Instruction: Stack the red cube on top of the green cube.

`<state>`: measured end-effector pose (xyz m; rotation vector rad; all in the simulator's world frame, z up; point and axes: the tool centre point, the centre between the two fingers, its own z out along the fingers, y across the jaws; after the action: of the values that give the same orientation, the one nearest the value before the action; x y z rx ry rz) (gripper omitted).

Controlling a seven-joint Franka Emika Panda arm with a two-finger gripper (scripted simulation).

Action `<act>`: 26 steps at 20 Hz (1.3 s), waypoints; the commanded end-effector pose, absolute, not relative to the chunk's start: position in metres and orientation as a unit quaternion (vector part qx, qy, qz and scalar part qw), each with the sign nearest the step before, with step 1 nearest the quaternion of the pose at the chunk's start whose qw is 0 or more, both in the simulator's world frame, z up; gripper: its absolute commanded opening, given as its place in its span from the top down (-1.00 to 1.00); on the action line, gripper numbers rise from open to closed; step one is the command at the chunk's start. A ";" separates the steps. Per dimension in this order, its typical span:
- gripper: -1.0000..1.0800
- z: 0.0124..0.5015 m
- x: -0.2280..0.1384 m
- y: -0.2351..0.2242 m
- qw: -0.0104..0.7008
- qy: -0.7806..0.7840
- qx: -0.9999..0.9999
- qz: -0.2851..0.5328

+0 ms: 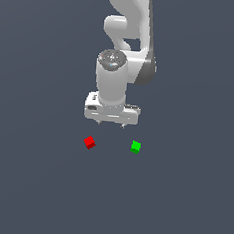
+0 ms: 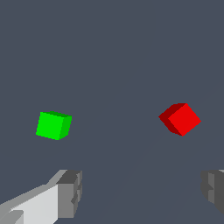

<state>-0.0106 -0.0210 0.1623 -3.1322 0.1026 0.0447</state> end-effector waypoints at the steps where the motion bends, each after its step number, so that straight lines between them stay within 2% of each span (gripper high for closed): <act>1: -0.92 0.162 -0.011 -0.021 0.004 0.033 -0.999 0.014; 13: -0.92 0.152 -0.012 -0.033 0.003 -0.006 -1.000 0.013; 26: -0.92 0.119 -0.011 -0.071 0.002 -0.129 -0.992 0.008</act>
<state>-0.0118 -0.0663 0.1233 -3.1170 -0.3534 0.0266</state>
